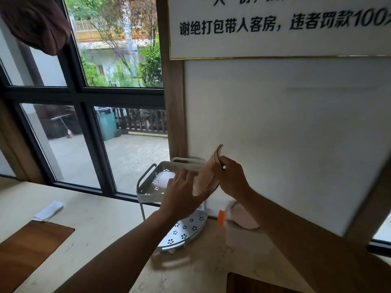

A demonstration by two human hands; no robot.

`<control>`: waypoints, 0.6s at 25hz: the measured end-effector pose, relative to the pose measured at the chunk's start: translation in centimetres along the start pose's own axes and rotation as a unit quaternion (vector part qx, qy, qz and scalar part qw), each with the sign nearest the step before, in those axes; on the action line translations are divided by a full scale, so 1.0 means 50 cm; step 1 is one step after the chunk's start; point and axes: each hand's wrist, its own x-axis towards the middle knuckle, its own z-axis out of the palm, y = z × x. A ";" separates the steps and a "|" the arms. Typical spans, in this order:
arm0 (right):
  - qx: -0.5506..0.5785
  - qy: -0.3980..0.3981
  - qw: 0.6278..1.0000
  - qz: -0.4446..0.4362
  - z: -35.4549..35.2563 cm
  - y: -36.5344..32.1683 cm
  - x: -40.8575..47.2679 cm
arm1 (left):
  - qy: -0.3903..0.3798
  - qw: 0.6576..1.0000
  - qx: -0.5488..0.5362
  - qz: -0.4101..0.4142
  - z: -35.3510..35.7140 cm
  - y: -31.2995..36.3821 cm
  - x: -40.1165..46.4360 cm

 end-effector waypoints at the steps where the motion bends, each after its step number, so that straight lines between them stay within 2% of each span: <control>1: -0.020 -0.012 1.000 -0.007 -0.024 0.012 -0.006 | 0.006 1.000 -0.023 -0.016 0.005 0.005 0.005; 4: -0.095 -0.080 0.992 -0.017 -0.103 0.054 -0.033 | -0.009 0.992 -0.100 -0.078 0.033 0.032 0.026; 9: -0.174 -0.152 0.973 -0.014 -0.180 0.133 -0.106 | -0.159 0.955 -0.201 -0.152 0.110 0.078 0.042; 12: -0.150 -0.183 0.972 0.014 -0.202 0.182 -0.147 | -0.227 0.951 -0.184 -0.098 0.158 0.089 0.029; 15: -0.142 -0.210 0.967 0.033 -0.211 0.230 -0.169 | -0.219 0.953 -0.190 -0.087 0.192 0.097 0.019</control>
